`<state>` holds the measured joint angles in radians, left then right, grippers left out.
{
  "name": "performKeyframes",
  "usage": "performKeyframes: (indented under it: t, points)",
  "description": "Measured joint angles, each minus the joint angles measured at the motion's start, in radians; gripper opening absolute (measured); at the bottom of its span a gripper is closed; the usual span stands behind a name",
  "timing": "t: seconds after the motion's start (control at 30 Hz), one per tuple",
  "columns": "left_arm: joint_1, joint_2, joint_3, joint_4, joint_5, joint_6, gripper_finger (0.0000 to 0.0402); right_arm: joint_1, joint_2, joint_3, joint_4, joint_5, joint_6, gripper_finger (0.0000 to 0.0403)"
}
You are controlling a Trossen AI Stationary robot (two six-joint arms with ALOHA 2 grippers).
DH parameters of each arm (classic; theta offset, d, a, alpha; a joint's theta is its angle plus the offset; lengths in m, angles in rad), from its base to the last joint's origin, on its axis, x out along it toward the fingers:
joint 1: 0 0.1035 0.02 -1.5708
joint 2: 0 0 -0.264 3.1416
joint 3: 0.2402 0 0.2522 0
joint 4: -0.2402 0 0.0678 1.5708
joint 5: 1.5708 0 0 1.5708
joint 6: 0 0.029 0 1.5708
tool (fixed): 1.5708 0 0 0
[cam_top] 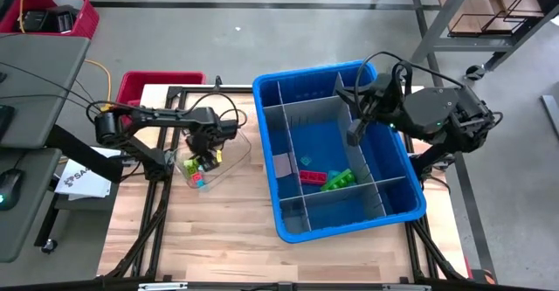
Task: Sort blocks
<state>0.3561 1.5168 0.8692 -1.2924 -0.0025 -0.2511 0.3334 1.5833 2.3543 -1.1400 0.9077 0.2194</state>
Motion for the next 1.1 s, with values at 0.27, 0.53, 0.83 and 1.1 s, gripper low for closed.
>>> performKeyframes:
  t: [0.27,0.53,0.83,1.1]
  points:
    - [-0.054,-0.024,-0.034,0.032,0.018,-0.077,0.0197,0.0,0.0,0.0,0.0,0.002,-0.026,0.0]
    - [-0.066,-0.029,-0.119,0.087,0.009,-0.194,0.0197,0.001,0.0,0.0,-0.001,-0.007,-0.013,0.0]
    - [-0.078,-0.043,-0.079,0.221,0.108,-0.129,0.0197,0.001,0.0,0.0,-0.001,-0.022,-0.017,0.0]
    - [-0.085,-0.084,0.057,0.234,0.048,-0.124,0.0197,-0.002,0.0,0.0,-0.001,-0.022,-0.018,0.0]
